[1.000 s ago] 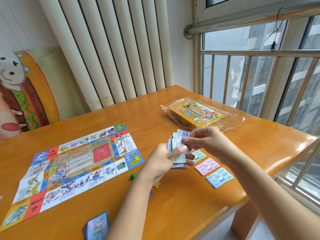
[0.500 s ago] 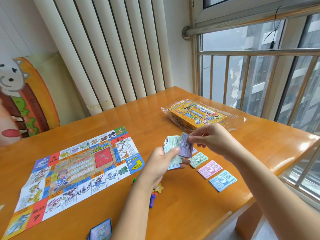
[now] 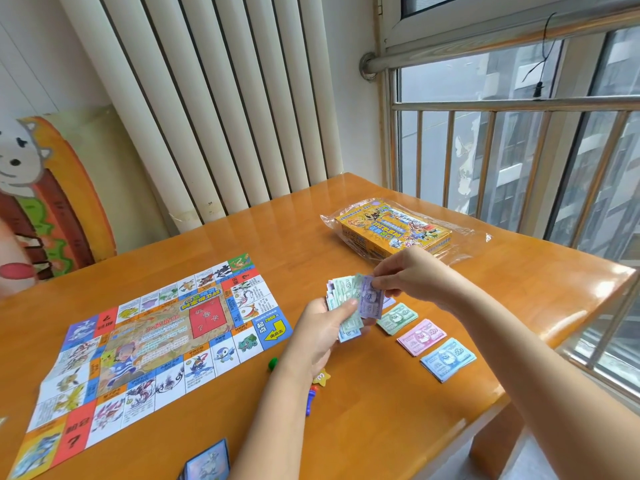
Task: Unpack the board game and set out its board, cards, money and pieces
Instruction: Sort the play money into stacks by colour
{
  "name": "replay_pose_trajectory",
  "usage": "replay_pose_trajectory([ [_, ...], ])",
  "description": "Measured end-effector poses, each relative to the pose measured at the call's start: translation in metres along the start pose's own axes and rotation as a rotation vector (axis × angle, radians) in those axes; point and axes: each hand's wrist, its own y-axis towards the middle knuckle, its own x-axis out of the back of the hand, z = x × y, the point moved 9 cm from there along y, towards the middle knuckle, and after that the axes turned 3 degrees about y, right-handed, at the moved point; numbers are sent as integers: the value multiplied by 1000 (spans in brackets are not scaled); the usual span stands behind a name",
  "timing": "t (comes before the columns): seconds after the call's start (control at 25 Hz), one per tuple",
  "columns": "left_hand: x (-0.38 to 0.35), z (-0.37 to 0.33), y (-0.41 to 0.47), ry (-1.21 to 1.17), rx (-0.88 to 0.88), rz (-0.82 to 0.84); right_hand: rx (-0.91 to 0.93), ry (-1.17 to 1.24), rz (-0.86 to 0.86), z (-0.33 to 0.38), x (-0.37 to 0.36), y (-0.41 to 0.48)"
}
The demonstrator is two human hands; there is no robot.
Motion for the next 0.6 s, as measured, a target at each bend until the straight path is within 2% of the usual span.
replay_pose_trajectory([
  [0.08, 6, 5, 5, -24, 25, -74, 18, 40, -41, 0, 3, 5],
  [0.2, 22, 20, 12, -228, 125, -222, -62, 89, -183, -18, 13, 13],
  [0.36, 20, 31, 14, -461, 232, -226, -150, -51, -221, -37, 8, 16],
  [0.6, 12, 32, 16, -530, 250, -196, -228, -290, -153, -46, 1, 18],
])
